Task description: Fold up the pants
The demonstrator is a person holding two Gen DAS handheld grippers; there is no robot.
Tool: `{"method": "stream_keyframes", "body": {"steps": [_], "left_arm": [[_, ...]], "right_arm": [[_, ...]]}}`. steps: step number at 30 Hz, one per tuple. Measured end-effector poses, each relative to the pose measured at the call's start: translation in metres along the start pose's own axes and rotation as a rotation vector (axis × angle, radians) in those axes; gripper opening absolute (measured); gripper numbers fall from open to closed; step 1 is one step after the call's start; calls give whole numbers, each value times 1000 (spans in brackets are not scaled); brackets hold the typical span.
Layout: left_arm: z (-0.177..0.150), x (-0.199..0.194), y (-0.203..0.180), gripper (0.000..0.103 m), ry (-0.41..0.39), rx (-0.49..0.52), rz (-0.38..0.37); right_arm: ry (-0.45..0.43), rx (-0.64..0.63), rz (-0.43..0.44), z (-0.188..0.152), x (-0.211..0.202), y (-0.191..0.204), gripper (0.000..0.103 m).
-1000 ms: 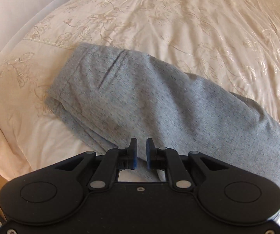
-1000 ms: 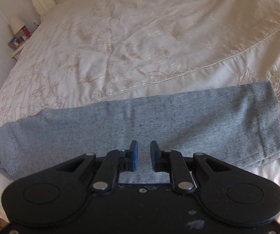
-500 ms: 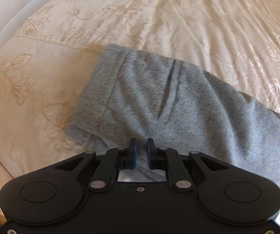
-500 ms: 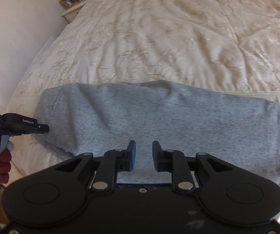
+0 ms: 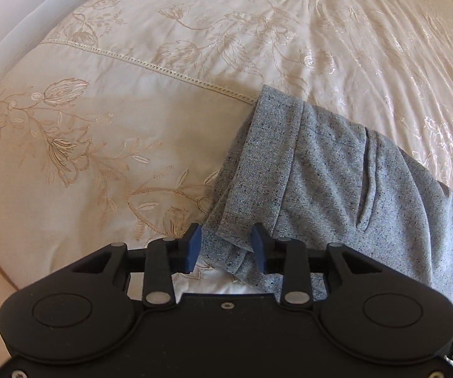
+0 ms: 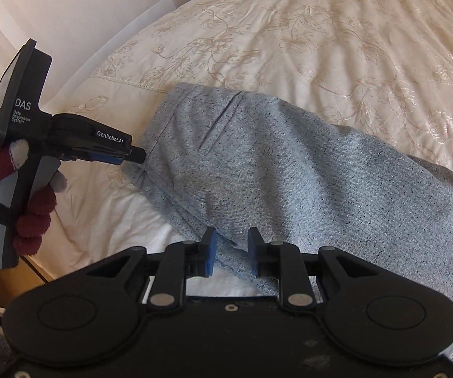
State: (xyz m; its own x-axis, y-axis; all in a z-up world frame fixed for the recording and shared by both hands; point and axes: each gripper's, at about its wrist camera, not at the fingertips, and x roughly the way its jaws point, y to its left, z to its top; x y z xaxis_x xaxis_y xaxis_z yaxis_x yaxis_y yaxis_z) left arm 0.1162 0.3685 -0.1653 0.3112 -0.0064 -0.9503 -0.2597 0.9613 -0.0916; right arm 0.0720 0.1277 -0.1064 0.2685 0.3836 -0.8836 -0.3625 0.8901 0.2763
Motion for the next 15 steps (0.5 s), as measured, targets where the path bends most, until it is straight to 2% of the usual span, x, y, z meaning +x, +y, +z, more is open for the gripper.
{"method": "stream_keyframes", "body": {"steps": [3, 5, 8, 9, 10, 15], "left_arm": [[2, -1, 5, 43, 27, -49, -20], [2, -8, 10, 43, 29, -112, -60], [-5, -20, 16, 53, 18, -206, -154], [-8, -21, 14, 59, 21, -216, -166], [-10, -20, 11, 60, 28, -212, -172], [-11, 4, -7, 60, 108, -203, -192]], "right_arm": [[8, 37, -21, -2, -1, -8, 24], [9, 66, -36, -4, -2, -15, 25], [7, 93, -50, -4, -1, -21, 26], [8, 101, -52, -4, -1, -22, 26], [9, 107, -52, -3, 0, -22, 26], [11, 107, -58, 0, 4, -21, 26]]}}
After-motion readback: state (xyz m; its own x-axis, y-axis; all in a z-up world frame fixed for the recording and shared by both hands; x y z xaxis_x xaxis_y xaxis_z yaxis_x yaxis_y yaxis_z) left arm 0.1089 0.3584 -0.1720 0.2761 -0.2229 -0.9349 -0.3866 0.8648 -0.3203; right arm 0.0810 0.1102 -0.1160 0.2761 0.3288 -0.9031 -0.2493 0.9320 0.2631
